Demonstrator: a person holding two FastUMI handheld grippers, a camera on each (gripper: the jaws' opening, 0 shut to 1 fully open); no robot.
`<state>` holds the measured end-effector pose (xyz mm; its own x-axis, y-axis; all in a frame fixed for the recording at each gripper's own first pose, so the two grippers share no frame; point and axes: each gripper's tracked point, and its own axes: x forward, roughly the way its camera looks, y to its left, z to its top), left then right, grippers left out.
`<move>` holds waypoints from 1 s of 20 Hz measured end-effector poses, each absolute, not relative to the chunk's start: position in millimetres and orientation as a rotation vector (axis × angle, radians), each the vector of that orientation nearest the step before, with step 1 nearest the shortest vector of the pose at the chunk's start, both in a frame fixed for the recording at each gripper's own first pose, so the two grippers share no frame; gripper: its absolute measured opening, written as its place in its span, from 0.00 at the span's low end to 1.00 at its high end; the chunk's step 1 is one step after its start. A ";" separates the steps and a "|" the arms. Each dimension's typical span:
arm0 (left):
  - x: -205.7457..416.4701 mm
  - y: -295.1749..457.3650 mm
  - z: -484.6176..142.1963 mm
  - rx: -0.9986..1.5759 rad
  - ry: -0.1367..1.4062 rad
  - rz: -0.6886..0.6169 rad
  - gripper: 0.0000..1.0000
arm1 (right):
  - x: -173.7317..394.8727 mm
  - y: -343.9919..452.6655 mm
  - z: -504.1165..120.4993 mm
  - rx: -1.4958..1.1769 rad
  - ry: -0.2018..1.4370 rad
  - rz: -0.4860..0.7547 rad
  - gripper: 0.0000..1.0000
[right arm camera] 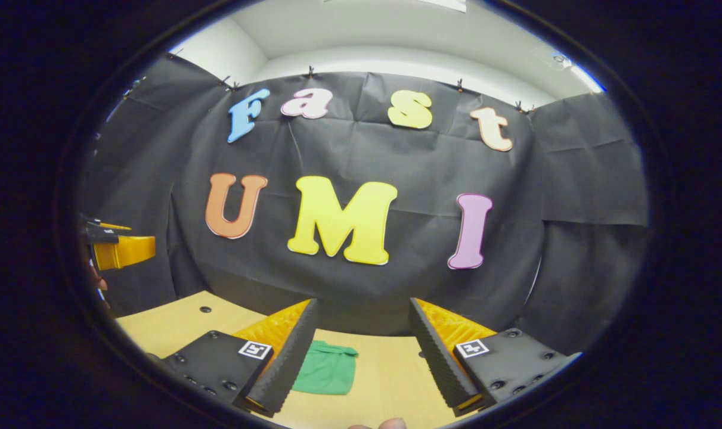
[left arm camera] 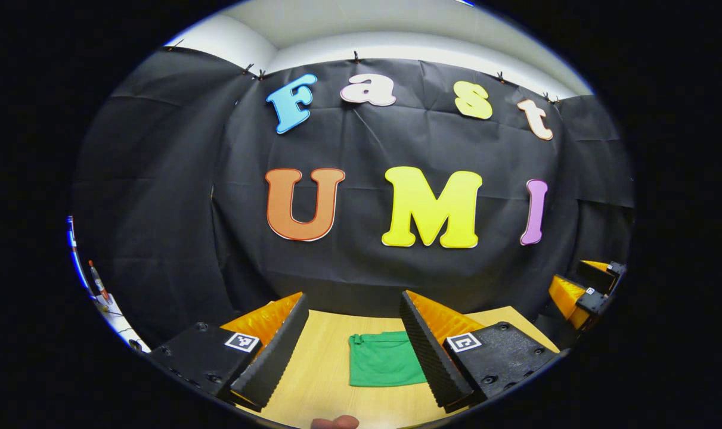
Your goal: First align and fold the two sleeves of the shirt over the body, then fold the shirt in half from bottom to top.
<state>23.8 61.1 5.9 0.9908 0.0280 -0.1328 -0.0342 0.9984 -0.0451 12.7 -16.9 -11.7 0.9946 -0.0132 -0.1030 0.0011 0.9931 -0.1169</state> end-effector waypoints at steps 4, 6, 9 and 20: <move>-28.0 52.7 -1.0 -0.024 0.090 0.021 1.00 | -50.8 2.7 -33.3 -0.070 0.141 0.018 0.95; -46.1 43.1 -7.1 -0.014 0.091 -0.005 1.00 | -67.6 5.2 -42.2 -0.057 0.168 0.020 0.96; -59.1 25.8 -15.6 -0.019 0.112 -0.049 0.98 | -74.8 2.2 -44.4 -0.040 0.184 0.014 0.96; -79.0 23.0 -14.5 0.020 0.098 -0.052 0.98 | -62.3 13.6 -28.9 -0.040 0.139 0.026 0.96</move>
